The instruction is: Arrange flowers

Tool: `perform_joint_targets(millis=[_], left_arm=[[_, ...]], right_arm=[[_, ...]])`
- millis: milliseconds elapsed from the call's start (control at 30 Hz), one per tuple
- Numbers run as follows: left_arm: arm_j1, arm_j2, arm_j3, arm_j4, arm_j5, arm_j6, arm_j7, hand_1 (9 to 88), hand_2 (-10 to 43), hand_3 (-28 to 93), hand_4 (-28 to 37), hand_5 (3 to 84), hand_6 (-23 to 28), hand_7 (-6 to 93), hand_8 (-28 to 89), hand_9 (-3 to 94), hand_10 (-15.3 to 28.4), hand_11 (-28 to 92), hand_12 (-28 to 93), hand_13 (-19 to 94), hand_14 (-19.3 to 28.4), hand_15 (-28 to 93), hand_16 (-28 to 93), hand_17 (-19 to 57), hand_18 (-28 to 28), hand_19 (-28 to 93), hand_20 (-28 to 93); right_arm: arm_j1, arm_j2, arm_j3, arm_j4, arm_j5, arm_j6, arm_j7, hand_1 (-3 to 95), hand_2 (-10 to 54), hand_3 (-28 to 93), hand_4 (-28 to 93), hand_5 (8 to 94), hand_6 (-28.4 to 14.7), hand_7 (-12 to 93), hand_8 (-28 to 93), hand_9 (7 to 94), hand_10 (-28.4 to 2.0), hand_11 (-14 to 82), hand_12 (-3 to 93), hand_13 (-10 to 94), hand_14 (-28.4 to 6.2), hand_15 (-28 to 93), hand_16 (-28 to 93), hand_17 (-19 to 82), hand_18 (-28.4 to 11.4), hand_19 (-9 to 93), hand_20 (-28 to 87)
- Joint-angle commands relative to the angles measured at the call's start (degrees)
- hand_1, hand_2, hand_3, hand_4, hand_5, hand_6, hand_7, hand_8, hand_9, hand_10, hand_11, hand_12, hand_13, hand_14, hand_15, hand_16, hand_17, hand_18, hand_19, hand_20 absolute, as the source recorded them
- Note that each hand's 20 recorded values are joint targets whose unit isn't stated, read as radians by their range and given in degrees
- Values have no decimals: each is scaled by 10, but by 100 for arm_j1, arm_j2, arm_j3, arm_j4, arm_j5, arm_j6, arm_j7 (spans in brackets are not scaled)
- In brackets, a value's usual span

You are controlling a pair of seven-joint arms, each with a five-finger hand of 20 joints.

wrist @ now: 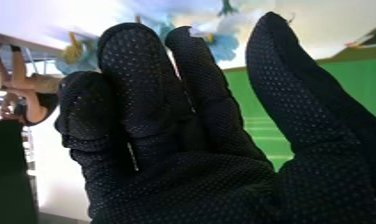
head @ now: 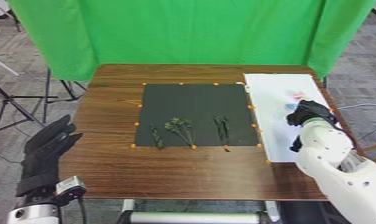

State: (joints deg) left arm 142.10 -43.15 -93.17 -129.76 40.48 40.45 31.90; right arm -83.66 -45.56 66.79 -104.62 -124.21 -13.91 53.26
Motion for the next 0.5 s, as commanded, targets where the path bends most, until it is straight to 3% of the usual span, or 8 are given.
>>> perform_joint_targets(millis=[33,333,500], left_arm=[[10,22,13,-9,-41,9,41,271,50,844,-169,378,95,164,-115,310,190,361,51,234,268,650,-178,-92,217,606,40],[-34,55,39,13,-72,9,64,271,52,842,-168,378,95,164,-114,310,189,362,51,234,267,650,-178,-92,216,607,40],[-37,-28,1,20,35,-57,-30,272,52,841,-169,379,96,163,-114,310,189,363,51,234,267,651,-178,-92,216,607,40]], right_arm=[[-40,-112,30,96,50,-211,76,333,0,803,-225,593,-113,134,-83,601,-218,221,180,666,-133,711,147,489,-177,932,161],[282,61,-569,283,-222,-129,107,341,-14,793,-233,594,-107,136,-82,610,-212,265,189,669,-127,721,153,492,-175,932,166],[379,198,-883,394,-427,150,193,366,-15,772,-250,619,-88,155,-89,641,-197,283,188,684,-118,720,153,505,-167,932,161]])
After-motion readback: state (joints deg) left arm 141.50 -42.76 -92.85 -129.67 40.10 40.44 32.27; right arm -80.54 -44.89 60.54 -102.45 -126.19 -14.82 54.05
